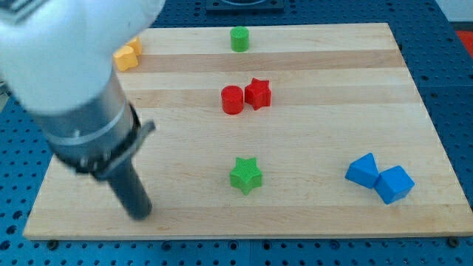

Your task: Place the green star diagonally to the bottom right of the green circle

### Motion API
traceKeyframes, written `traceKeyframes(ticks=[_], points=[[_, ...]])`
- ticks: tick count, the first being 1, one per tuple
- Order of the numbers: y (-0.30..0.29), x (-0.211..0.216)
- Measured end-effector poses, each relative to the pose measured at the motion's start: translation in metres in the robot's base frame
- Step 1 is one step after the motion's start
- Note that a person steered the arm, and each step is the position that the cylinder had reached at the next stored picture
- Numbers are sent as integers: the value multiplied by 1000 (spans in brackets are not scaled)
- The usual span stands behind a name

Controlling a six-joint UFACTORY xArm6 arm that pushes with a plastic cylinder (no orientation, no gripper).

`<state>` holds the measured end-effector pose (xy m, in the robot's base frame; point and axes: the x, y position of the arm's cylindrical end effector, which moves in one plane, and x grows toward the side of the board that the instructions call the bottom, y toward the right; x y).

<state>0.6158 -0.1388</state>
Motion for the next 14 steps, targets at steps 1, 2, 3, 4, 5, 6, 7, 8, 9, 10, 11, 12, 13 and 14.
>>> traceKeyframes(ticks=[1, 2, 3, 4, 5, 6, 7, 8, 9, 10, 11, 12, 13, 14], points=[[49, 2], [108, -26], [136, -50], [136, -50], [166, -67], [209, -106], [232, -134], [221, -108], [172, -43], [126, -24], [114, -50], [113, -89], [111, -89], [133, -102]])
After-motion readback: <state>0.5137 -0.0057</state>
